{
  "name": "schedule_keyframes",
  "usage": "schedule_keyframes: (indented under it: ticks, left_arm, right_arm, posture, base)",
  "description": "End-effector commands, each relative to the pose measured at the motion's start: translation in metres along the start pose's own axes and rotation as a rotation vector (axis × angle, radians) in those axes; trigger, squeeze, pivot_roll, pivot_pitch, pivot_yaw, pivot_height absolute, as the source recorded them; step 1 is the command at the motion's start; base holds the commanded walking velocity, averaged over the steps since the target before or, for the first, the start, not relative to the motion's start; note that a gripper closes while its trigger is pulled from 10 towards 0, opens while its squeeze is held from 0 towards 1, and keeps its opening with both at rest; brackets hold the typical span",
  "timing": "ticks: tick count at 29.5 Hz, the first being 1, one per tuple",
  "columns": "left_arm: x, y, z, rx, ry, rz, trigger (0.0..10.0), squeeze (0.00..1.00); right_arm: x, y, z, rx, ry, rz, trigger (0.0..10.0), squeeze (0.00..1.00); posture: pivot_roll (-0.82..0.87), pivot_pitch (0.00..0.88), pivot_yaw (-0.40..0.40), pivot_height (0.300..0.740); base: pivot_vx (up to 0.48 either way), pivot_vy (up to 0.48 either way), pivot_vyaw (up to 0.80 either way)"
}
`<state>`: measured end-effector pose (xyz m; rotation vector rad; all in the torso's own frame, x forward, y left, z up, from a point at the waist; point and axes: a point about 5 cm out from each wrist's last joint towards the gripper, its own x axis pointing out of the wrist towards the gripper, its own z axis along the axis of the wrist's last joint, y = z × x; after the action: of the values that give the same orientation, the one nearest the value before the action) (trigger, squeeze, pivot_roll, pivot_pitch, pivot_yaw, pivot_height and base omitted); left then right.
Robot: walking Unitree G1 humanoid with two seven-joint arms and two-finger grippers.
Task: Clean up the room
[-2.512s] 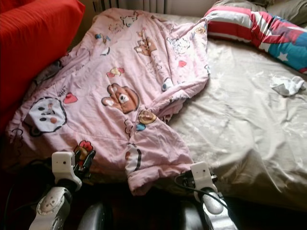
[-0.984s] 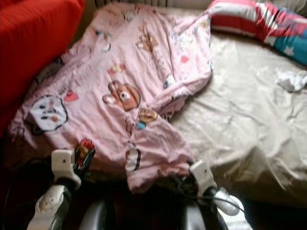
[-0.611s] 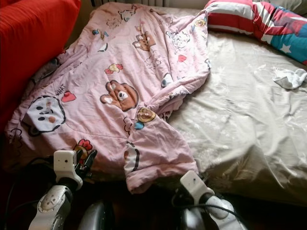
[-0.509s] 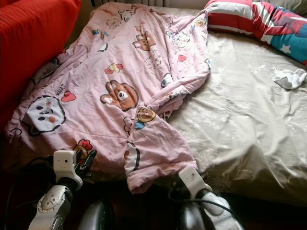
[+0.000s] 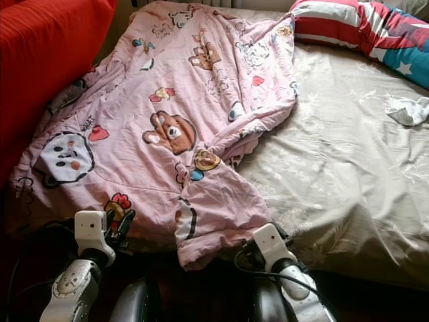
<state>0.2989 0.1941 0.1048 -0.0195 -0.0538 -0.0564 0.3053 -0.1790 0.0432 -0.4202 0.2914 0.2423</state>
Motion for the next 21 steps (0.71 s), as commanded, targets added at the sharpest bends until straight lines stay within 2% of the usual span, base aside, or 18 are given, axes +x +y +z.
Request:
schedule_keyframes:
  ticks: [1,5,11,15,21]
  left_arm:
    - [-0.004,0.003,-0.006,0.006,0.028,0.000,10.0,0.00]
    - [-0.003,0.003,-0.005,0.007,0.027,0.001,10.0,0.00]
    - [-0.003,0.003,-0.005,0.005,0.027,0.000,10.0,0.00]
    - [-0.003,0.003,-0.005,0.006,0.026,-0.001,10.0,0.00]
    - [-0.002,0.003,-0.004,0.007,0.024,0.001,10.0,0.00]
  right_arm:
    - [-0.005,-0.001,-0.013,0.006,0.059,-0.010,10.0,0.00]
    - [-0.007,-0.015,-0.020,0.015,0.104,-0.087,10.0,0.00]
    - [-0.008,-0.020,-0.024,0.020,0.129,-0.119,10.0,0.00]
    - [-0.006,-0.016,-0.025,0.009,0.133,-0.100,10.0,0.00]
    - [-0.002,-0.003,-0.021,0.090,0.099,-0.067,10.0,0.00]
  posture:
    - [0.10,0.286,0.003,0.568]
    - [0.10,0.285,0.004,0.568]
    - [0.10,0.286,0.005,0.568]
    - [0.10,0.287,0.007,0.568]
    - [0.11,0.283,0.008,0.568]
  base:
    - [0.000,0.000,0.00]
    - [0.000,0.000,0.00]
    - [0.000,0.000,0.00]
    - [0.000,0.000,0.00]
    - [0.000,0.000,0.00]
